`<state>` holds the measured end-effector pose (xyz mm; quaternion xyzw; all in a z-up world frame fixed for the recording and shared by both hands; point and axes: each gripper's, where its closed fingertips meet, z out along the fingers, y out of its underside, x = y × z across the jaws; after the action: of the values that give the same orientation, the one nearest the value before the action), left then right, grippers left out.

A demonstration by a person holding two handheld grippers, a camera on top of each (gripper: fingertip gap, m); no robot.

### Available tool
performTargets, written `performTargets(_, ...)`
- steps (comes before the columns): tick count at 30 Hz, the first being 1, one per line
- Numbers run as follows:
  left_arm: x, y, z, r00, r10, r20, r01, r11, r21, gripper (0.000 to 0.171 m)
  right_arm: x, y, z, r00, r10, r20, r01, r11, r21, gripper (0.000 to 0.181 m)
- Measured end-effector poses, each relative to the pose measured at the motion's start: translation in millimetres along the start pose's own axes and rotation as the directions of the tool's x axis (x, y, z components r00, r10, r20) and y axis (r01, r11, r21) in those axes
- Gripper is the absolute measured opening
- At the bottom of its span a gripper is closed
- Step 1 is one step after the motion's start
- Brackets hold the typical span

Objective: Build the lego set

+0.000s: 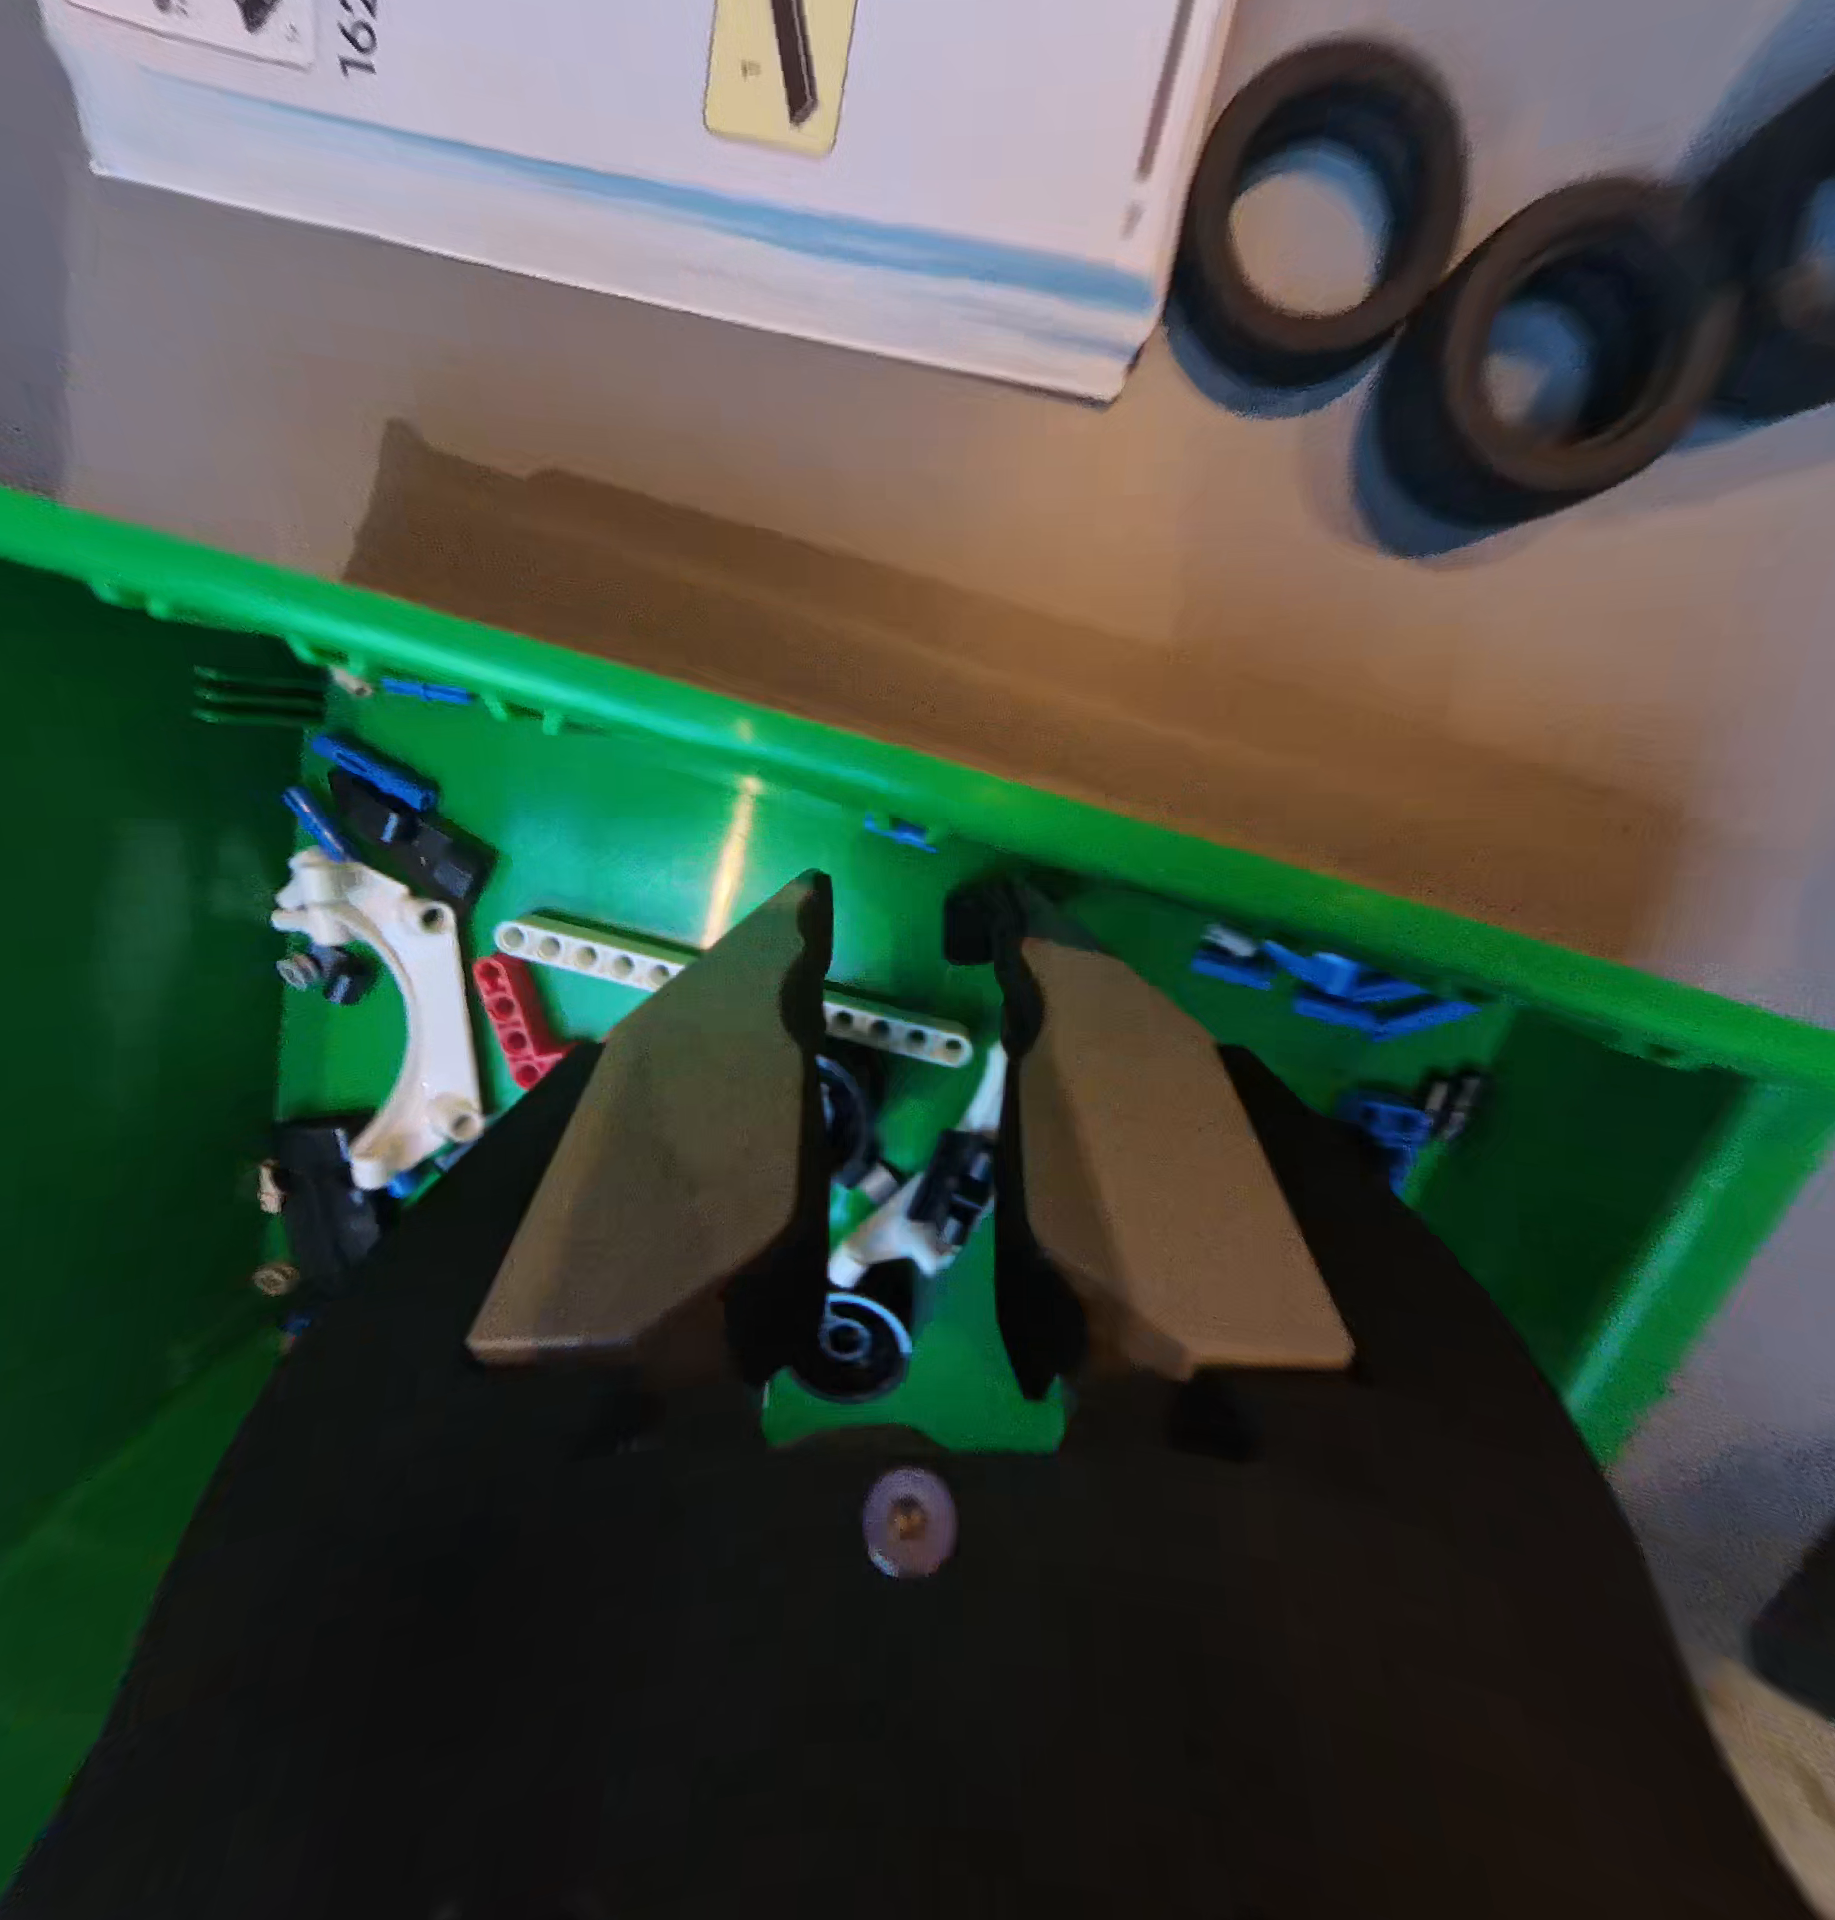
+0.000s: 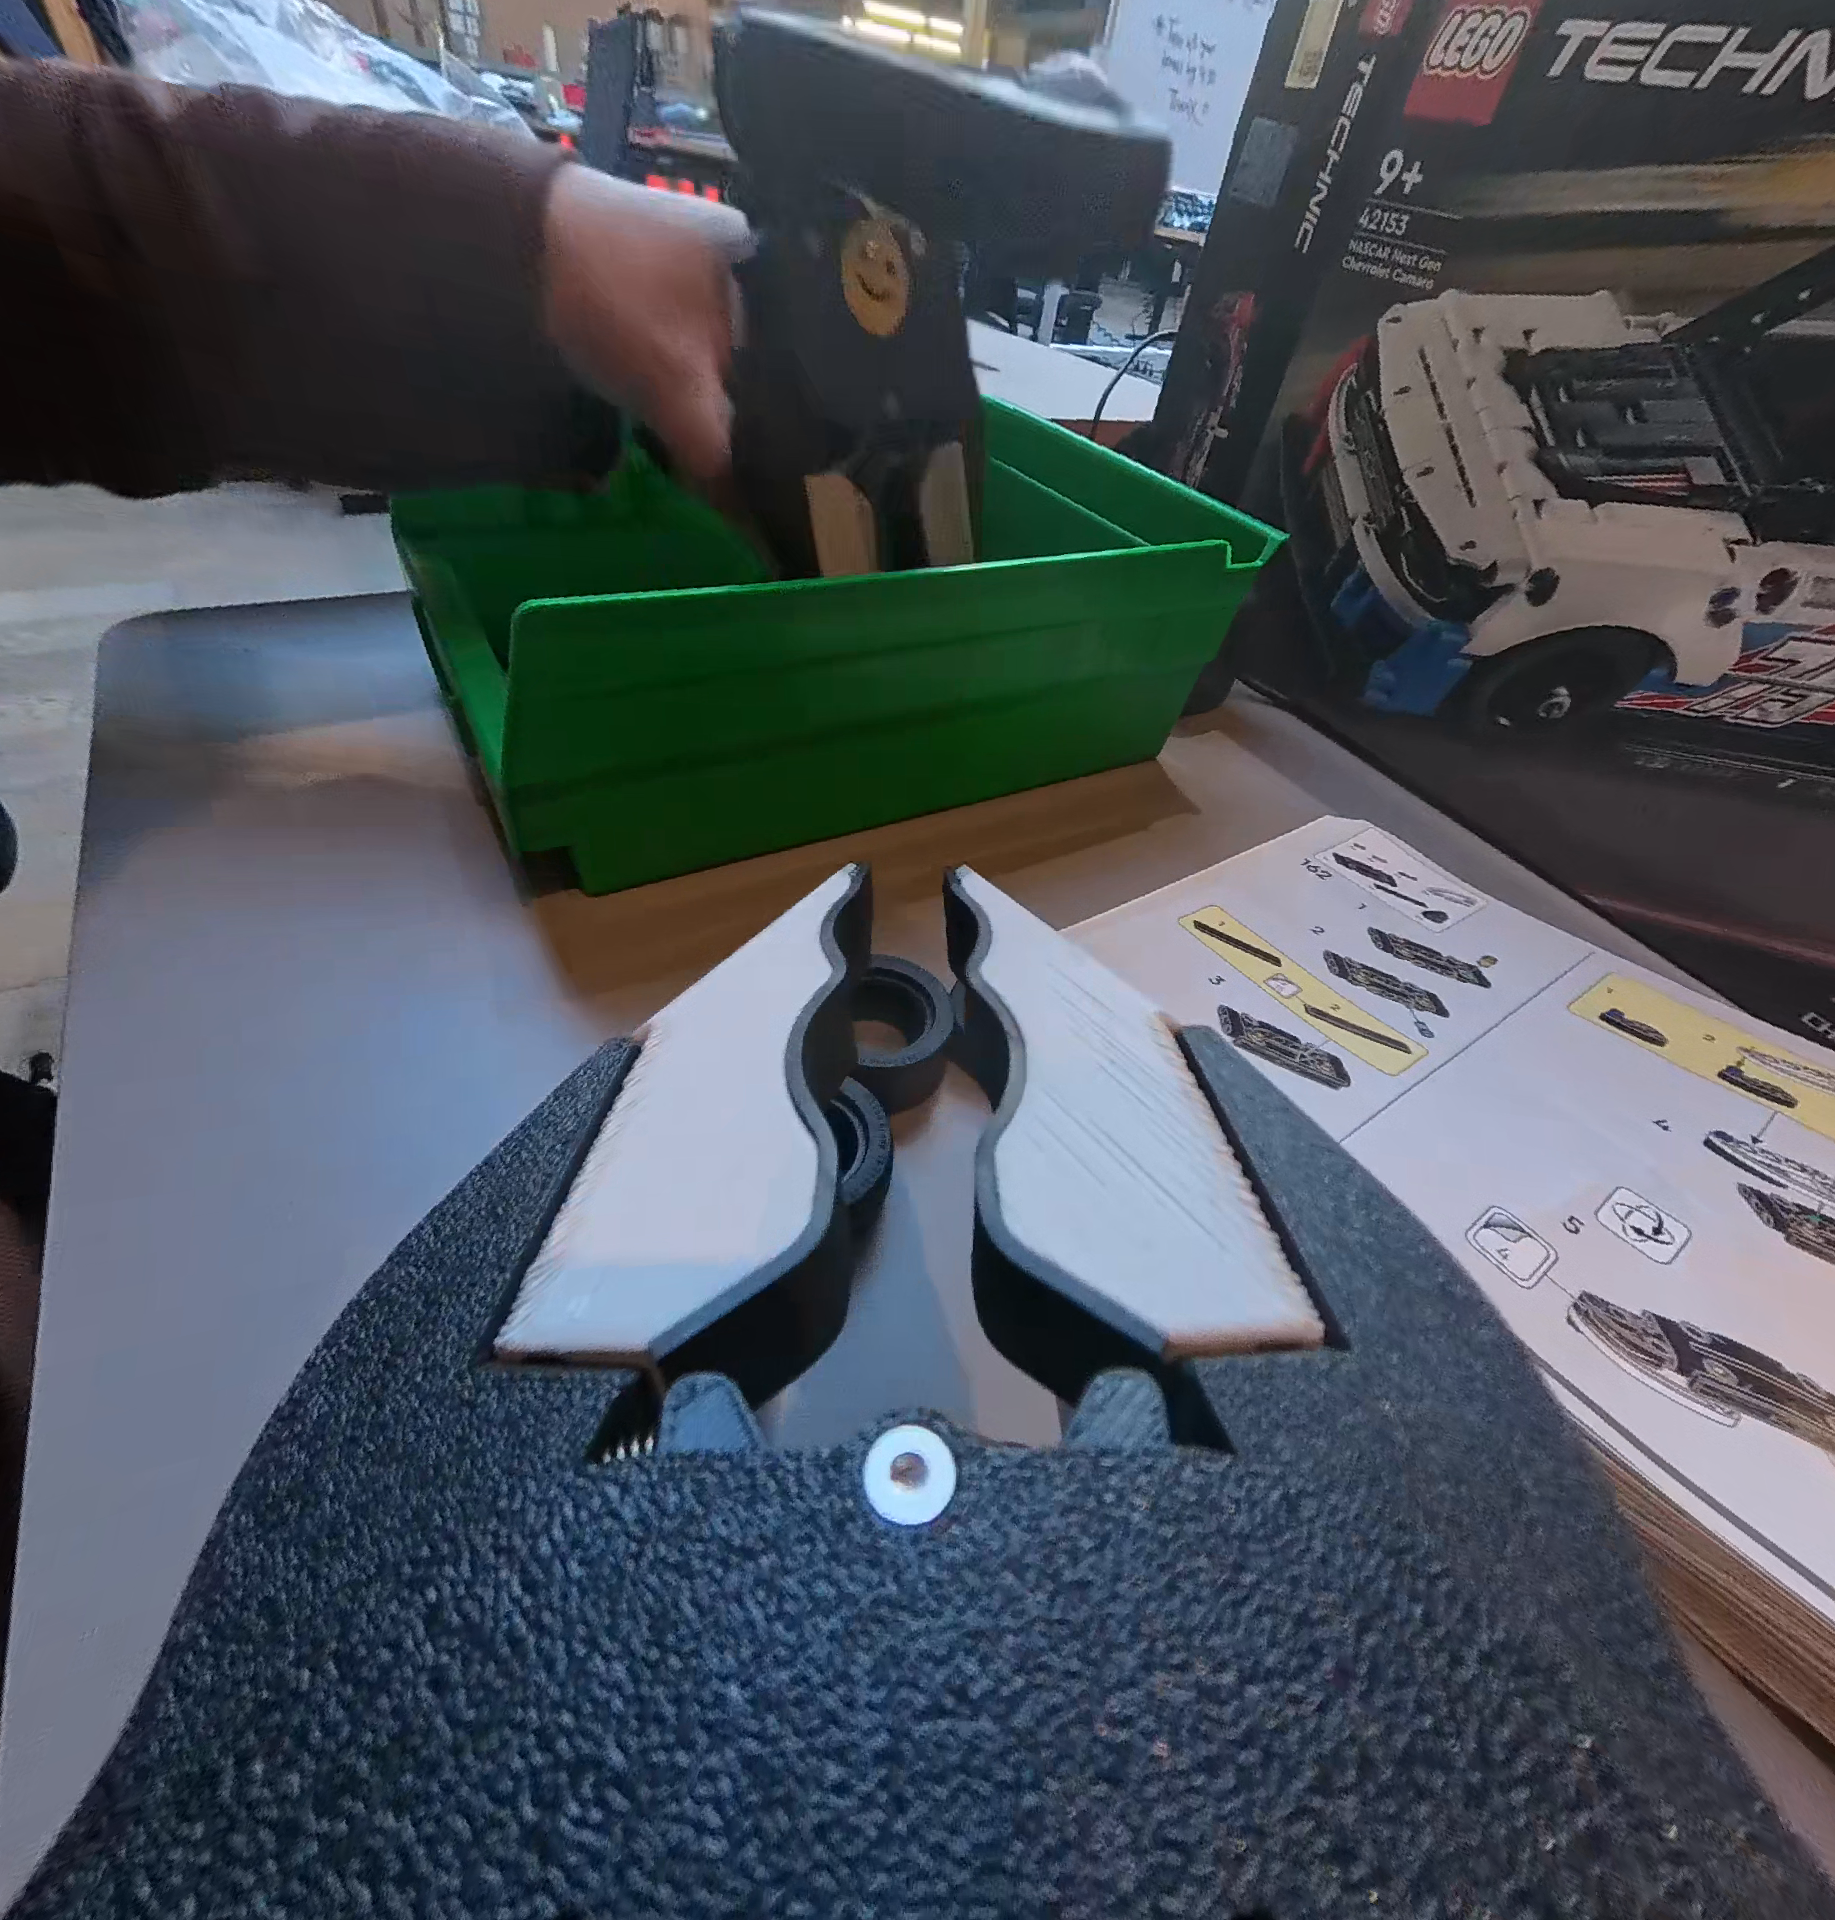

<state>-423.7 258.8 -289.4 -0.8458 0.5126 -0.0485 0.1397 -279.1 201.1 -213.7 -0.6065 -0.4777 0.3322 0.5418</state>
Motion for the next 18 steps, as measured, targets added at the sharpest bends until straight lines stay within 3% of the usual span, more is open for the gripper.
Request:
performTargets(5, 1, -1, 16, 0.993, 0.063, -0.095, -0.067, 0.997, -0.033, 0.015, 1, 0, -1, 1.0, 0.012, 0.001, -0.012, 1.0, 0.004, 0.013)
performTargets(10, -1, -2, 16, 0.992, 0.022, -0.127, -0.025, 0.999, -0.022, 0.009, -1, 1, 0, 1.0, 0.001, 0.004, -0.001, 1.0, -0.003, 0.013)
performTargets(14, -10, 4, 12, 1.0, -0.017, -0.014, 0.017, 0.999, -0.029, 0.007, -4, 2, 2, 1.0, 0.002, 0.016, -0.002, 1.0, -0.014, 0.013)
performTargets(18, -14, 5, -18, 0.989, -0.087, 0.118, 0.074, 0.992, 0.106, 0.007, -5, 4, 4, 1.0, 0.004, 0.023, -0.003, 1.0, -0.025, 0.014)
